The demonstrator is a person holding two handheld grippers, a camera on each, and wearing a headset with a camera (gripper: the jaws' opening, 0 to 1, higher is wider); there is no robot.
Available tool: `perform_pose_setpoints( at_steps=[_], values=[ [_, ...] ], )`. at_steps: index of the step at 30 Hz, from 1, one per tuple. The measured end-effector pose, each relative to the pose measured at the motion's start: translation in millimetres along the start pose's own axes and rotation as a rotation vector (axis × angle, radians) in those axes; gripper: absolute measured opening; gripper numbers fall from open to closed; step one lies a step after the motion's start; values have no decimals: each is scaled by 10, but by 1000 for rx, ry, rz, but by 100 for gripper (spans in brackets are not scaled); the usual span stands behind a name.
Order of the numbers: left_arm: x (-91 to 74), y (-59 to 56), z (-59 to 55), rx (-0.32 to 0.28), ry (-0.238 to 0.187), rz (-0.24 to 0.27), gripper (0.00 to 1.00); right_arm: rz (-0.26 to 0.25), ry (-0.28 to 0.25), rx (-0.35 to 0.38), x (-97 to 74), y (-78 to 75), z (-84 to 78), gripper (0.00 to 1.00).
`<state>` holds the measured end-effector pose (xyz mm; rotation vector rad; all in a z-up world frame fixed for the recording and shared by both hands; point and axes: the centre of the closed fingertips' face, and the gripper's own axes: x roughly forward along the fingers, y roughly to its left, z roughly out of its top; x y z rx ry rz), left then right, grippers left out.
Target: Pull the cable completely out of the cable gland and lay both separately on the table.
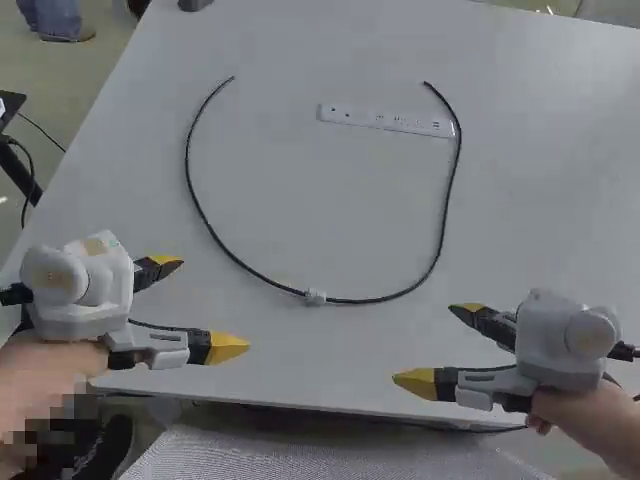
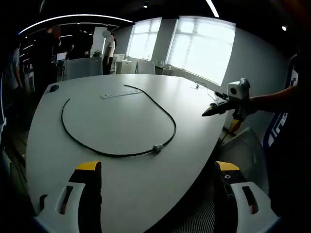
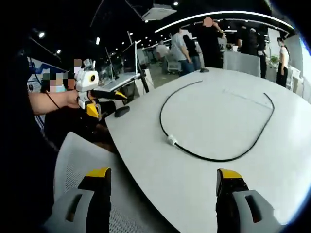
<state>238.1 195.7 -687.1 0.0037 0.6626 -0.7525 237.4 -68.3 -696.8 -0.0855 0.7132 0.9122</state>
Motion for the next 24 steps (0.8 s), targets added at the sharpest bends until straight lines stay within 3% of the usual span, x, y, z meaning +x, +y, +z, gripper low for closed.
perform_pose_setpoints(
  at_steps=[11, 14, 20, 24],
  values=[
    [17, -16, -12, 9, 9, 5, 99, 16, 16, 4, 43, 49, -62, 99],
    [9, -2, -46, 20, 14, 14, 99, 18, 43, -20, 62, 66, -93, 99],
    [-8, -10, -31, -7, -4, 17, 99, 24, 34, -18, 94, 57, -19, 98],
    [-4, -10, -41, 3, 7, 18, 99, 42, 55, -54, 146, 111, -11, 97]
  ],
)
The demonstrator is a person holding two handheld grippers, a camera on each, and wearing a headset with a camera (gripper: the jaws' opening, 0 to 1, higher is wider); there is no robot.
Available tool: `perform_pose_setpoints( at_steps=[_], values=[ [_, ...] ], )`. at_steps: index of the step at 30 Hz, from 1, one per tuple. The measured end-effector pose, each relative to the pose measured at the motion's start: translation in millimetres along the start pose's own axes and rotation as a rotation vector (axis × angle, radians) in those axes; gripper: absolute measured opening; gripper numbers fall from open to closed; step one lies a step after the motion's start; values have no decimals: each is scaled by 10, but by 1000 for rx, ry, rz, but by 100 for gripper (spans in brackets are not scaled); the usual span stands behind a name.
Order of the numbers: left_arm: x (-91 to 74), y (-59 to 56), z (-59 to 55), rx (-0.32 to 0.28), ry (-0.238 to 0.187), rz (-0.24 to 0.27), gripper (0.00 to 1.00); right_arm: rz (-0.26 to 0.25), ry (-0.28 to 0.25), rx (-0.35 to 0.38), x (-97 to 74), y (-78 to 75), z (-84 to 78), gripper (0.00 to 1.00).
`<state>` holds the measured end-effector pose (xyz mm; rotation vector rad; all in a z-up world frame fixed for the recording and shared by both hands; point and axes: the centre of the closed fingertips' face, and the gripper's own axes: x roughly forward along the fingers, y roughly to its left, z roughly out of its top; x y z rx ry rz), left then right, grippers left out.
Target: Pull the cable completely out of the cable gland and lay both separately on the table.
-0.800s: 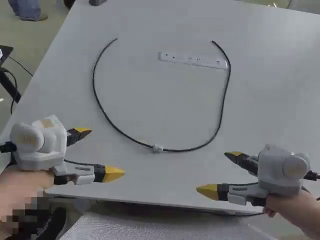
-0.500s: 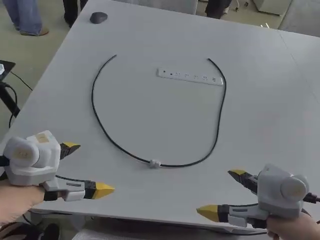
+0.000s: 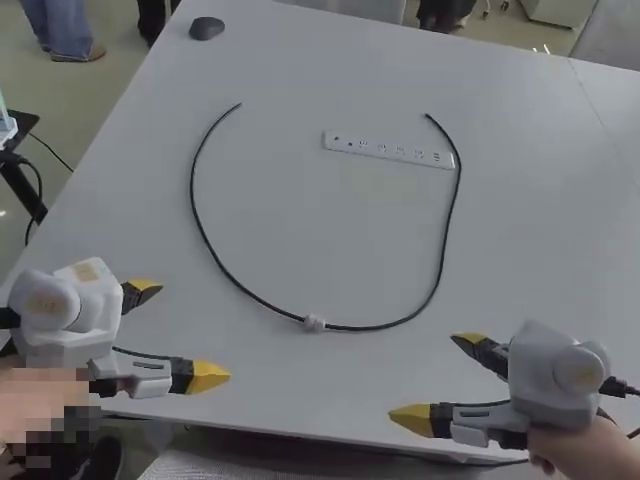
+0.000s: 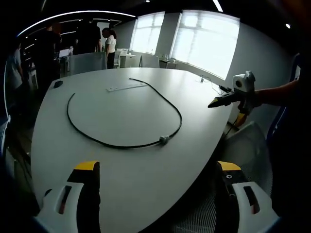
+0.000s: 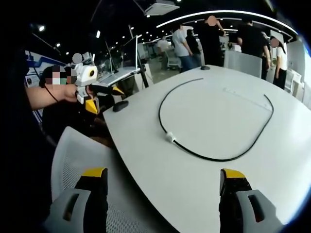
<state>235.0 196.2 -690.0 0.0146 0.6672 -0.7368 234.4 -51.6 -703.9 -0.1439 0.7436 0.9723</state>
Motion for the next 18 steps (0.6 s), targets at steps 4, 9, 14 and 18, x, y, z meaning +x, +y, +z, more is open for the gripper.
perform_pose_setpoints(
  at_steps=[4, 9, 14, 18],
  values=[
    [3, -3, 20, -2, -4, -1, 99, 6, -8, -2, 26, 2, 55, 96],
    [15, -46, 50, -19, -16, -19, 99, 16, 0, -28, 84, -12, 132, 94],
    [11, -21, 64, -4, -20, -8, 98, 27, 16, -61, 159, -69, 270, 92],
    [12, -9, 44, -6, -17, -8, 98, 40, 16, -96, 249, -81, 403, 91]
  ],
)
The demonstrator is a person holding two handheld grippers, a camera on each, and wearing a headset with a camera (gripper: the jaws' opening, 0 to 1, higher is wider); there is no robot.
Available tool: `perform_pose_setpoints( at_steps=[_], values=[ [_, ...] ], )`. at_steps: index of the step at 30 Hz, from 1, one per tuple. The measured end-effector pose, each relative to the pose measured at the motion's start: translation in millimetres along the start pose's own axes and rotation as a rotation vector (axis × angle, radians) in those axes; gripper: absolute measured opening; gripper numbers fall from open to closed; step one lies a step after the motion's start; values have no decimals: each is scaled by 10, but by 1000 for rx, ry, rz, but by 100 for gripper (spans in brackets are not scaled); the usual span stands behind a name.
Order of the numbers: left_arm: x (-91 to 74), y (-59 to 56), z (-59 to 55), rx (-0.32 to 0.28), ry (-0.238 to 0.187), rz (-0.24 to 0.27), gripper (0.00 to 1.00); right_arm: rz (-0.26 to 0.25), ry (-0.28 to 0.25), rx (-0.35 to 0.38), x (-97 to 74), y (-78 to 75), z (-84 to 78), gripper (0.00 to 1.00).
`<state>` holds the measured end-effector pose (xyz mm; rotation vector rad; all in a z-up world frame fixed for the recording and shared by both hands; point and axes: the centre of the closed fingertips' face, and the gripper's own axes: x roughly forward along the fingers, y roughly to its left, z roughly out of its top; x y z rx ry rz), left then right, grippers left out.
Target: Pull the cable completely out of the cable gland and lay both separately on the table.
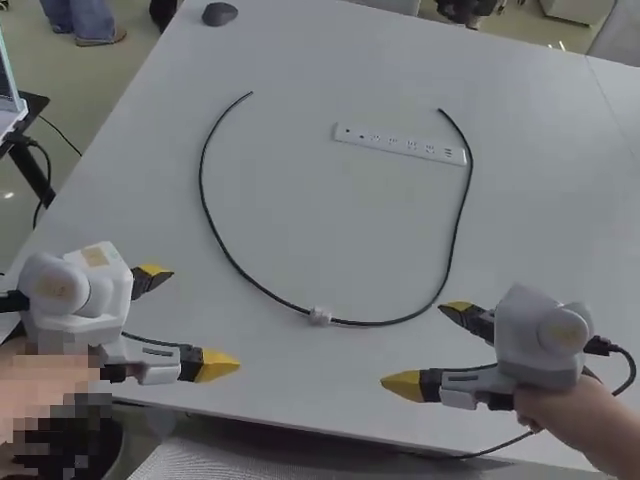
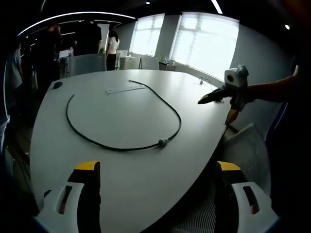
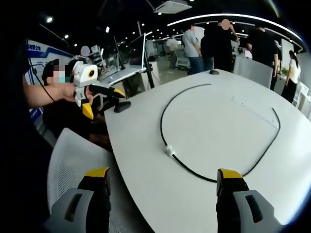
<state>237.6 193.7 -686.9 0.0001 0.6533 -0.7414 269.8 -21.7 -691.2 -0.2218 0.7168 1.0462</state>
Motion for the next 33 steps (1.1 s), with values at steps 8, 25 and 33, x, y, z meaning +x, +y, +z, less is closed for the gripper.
perform_pose_setpoints(
  at_steps=[8, 25, 33],
  values=[
    [1, 2, 4, -2, -5, -1, 97, 37, 26, -57, 176, -4, 166, 87],
    [127, -85, 34, 28, 11, -28, 96, 65, 162, -145, 566, -208, 1, 71],
    [180, -46, 16, 29, 25, -28, 96, 101, 201, -170, 767, -198, -15, 64]
  ],
)
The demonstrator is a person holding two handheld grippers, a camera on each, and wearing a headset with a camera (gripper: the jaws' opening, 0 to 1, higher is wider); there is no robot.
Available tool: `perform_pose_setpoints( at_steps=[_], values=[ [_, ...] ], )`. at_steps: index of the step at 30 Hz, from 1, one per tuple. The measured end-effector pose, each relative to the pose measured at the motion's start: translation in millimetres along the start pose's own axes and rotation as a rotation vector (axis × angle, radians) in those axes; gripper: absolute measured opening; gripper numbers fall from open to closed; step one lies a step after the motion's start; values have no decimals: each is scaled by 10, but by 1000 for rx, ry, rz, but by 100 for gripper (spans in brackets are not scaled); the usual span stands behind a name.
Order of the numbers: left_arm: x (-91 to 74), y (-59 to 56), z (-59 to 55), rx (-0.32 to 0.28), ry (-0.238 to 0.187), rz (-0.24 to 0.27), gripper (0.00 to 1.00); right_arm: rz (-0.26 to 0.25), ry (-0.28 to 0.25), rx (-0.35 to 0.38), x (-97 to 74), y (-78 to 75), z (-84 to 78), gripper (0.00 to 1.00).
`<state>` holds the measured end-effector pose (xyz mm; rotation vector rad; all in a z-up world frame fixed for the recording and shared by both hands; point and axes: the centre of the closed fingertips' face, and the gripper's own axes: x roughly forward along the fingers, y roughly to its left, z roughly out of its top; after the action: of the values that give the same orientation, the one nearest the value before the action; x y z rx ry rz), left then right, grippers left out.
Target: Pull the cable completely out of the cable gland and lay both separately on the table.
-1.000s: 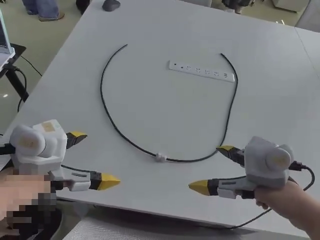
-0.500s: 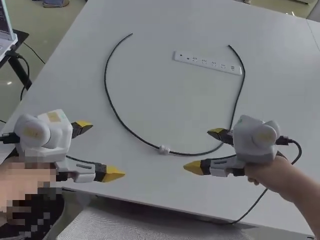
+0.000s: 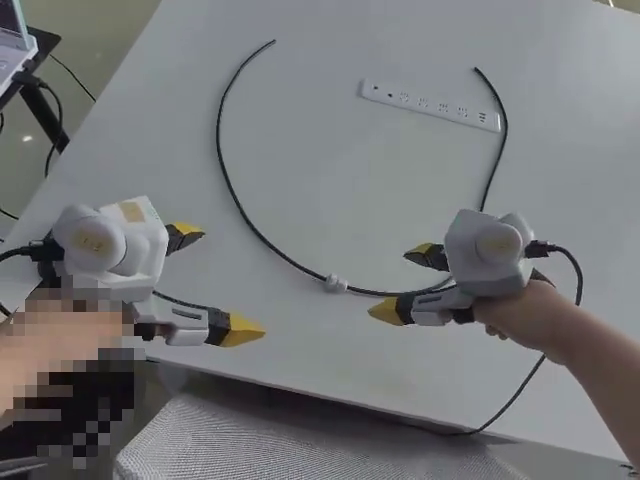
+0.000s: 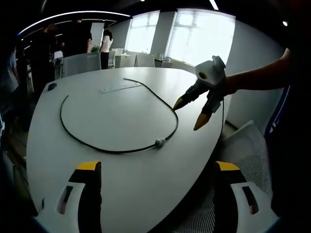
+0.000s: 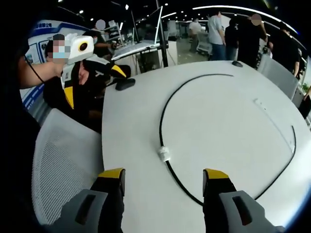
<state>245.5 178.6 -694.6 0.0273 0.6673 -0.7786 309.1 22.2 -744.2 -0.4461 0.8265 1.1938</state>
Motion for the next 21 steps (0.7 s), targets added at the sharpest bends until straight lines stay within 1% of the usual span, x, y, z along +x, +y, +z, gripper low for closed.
perform_pose_setpoints(
  at_steps=[4, 6, 11, 15, 19, 21],
  values=[
    [9, 0, -6, 8, 6, -2, 96, 20, 18, -10, 111, 3, 5, 58],
    [17, 4, -17, 10, 13, 0, 96, 21, 30, -15, 163, -9, -12, 56],
    [45, 8, -43, 3, 18, -6, 96, 38, 60, -20, 311, -29, -47, 55],
    [60, 18, -64, -2, 21, -6, 95, 57, 78, -32, 404, -15, -55, 54],
    [66, 44, -124, -11, 32, -4, 95, 83, 109, -52, 528, 9, -91, 51],
    [59, 74, -141, -13, 35, 1, 95, 92, 112, -53, 567, 17, -96, 50]
  ],
)
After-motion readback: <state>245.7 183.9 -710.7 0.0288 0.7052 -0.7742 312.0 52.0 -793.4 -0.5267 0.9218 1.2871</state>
